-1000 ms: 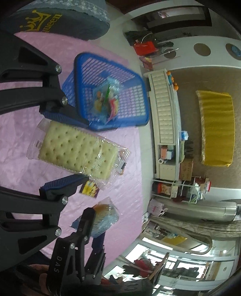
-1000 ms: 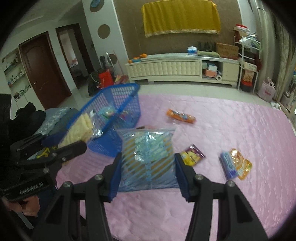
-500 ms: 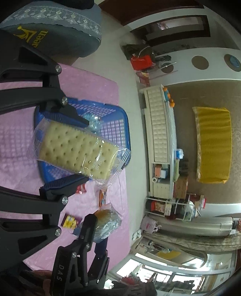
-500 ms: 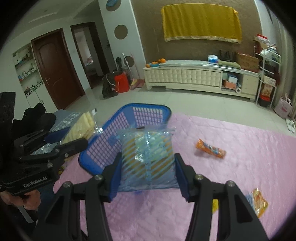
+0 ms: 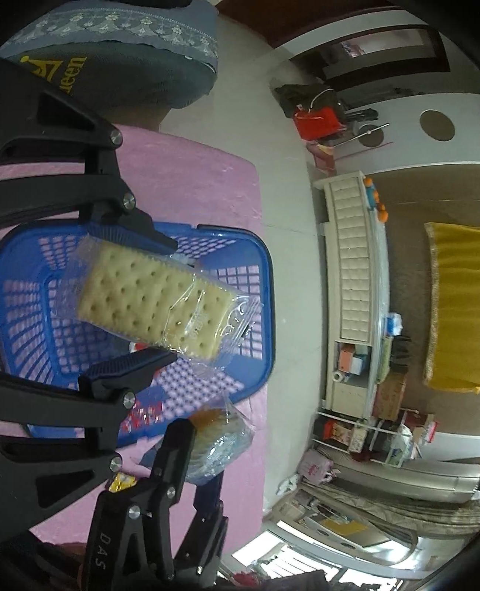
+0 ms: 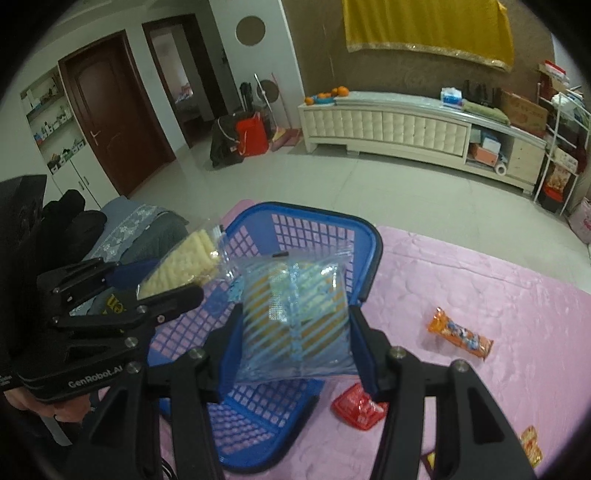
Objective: Organize snacks
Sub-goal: 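Carry the cracker pack into the basket and open the left tool while the right tool carries the mesh bag, then lower the striped mesh bag into the basket and open the right tool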
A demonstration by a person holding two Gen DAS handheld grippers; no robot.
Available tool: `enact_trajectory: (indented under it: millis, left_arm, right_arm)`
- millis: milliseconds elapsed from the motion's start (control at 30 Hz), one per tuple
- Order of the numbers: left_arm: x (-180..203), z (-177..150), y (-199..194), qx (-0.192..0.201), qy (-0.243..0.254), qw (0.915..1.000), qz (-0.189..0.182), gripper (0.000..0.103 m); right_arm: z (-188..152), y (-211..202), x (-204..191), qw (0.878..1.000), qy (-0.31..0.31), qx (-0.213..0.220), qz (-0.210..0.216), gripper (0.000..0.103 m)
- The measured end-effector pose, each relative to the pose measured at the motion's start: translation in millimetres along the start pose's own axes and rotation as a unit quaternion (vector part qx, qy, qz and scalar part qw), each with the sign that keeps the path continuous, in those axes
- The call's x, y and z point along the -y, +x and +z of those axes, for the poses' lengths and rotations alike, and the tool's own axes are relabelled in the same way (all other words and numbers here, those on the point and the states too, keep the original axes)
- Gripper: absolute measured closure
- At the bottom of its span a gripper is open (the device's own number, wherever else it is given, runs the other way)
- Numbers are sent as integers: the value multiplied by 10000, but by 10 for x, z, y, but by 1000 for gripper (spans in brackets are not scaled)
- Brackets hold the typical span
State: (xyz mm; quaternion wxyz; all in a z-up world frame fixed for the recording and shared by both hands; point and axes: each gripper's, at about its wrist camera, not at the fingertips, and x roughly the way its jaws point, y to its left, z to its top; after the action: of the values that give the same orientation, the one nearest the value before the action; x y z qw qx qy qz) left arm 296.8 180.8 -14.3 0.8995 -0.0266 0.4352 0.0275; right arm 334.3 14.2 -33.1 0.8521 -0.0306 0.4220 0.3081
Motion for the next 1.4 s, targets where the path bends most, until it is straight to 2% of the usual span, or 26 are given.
enact_trajectory:
  millis: [333,367,467,500,667,1067,1400]
  left_arm:
    - [-43,164,484,-397,-169,9991,-46,54]
    - [-56,177,496,-382,-176,9991,-54,52]
    - [-61,168,494,-345,-183,9991,-159,27]
    - [-61,159,475,-328,-156,9992,-157,25]
    - [-54,105,276,-245,41,9996,-99,25]
    - [-275,-161,-252,-4,-79,9999,-96,25]
    - [-562,-462,-411,-68,-304,9995,17,25]
  right_arm:
    - [129,228,166,9999,103,-124,-2,45]
    - [128,233,176,9999,89,-131,-16,45]
    - [121,225,221,9998,74,-152,-89,45]
    - [118,220,233,9998,92,-164,-67,45]
    - [104,132,240,9997,184,-153,-25,45]
    - [51,-111,-117,9997,11,-112,214,45]
    - [-58,121,-569,9972,-314,-512,448,45]
